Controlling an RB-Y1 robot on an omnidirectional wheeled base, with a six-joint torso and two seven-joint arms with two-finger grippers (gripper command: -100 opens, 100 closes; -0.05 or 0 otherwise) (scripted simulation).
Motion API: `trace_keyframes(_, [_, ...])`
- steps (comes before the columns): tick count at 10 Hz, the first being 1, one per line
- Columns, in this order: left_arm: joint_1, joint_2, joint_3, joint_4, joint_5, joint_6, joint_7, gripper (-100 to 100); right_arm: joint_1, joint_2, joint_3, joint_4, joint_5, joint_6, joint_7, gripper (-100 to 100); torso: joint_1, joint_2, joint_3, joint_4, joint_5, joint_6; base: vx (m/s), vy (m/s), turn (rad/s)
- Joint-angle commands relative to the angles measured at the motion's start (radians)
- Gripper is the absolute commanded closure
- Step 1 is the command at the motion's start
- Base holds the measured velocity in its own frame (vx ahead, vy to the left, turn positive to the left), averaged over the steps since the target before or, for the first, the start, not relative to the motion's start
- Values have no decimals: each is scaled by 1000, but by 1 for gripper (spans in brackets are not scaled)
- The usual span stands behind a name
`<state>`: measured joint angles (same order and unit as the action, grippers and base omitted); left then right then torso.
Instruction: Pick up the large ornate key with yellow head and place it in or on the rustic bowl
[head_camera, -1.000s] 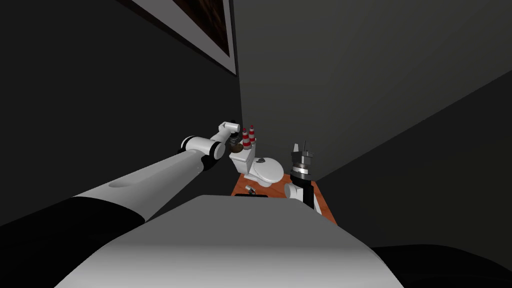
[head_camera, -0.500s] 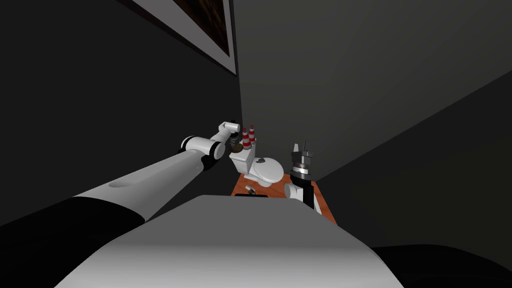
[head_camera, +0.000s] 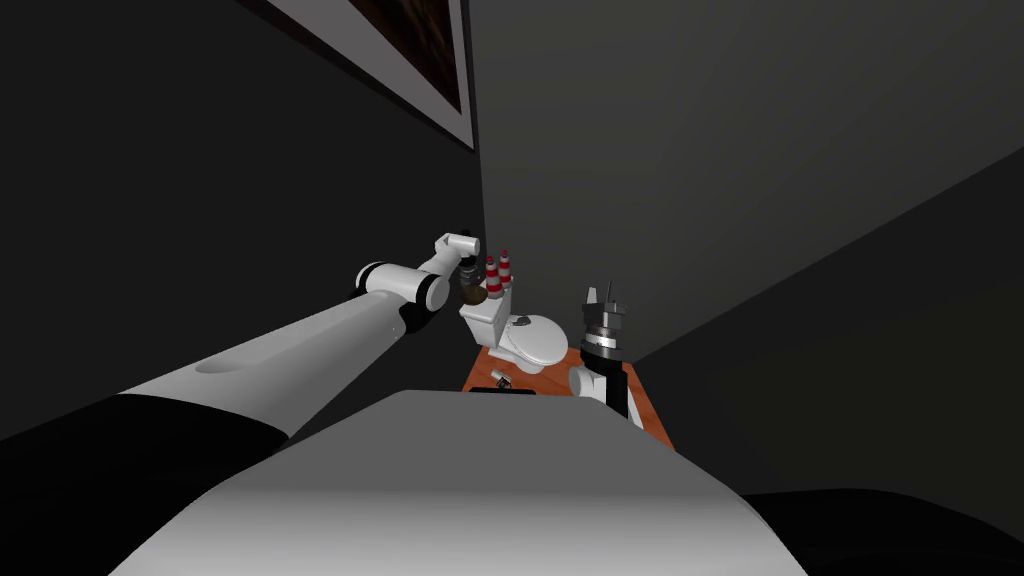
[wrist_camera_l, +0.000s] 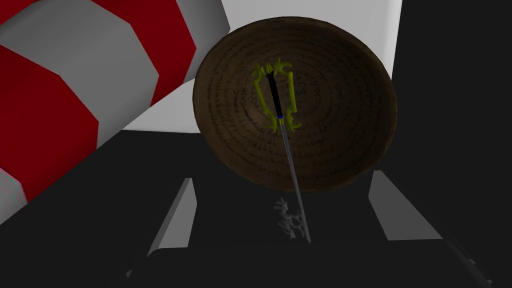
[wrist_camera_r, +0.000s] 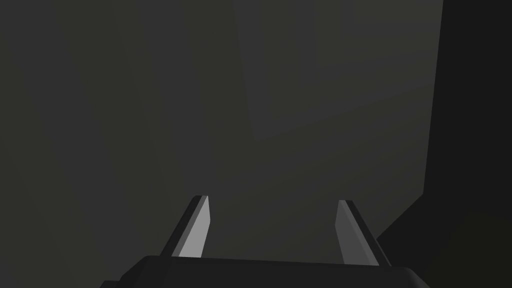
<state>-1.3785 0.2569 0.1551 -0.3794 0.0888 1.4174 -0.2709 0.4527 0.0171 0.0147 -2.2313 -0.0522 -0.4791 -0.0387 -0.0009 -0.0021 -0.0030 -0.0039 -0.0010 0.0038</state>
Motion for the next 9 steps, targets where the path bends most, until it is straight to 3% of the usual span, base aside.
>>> trace_keyframes(1, [9, 2, 1, -35, 0, 26, -3, -100, 0, 0, 0, 0, 0, 0, 0, 0, 0, 0, 0, 0, 0, 0, -6, -1, 8])
trace_keyframes(2, [-20, 11, 5, -42, 2, 61, -6, -100, 0, 0, 0, 0, 0, 0, 0, 0, 0, 0, 0, 0, 0, 0, -12, -2, 23])
trace_keyframes(3, [-9, 8, 4, -39, 2, 45, -4, -100, 0, 0, 0, 0, 0, 0, 0, 0, 0, 0, 0, 0, 0, 0, -5, -1, 6])
trace_keyframes(4, [-13, 10, 4, -38, 2, 50, -5, 0, 0, 0, 0, 0, 0, 0, 0, 0, 0, 0, 0, 0, 0, 0, 0, 0, 0])
trace_keyframes(9, [-12, 9, 4, -38, 2, 50, -5, 0, 0, 0, 0, 0, 0, 0, 0, 0, 0, -1, -1, 0, 0, 0, 0, 0, 0])
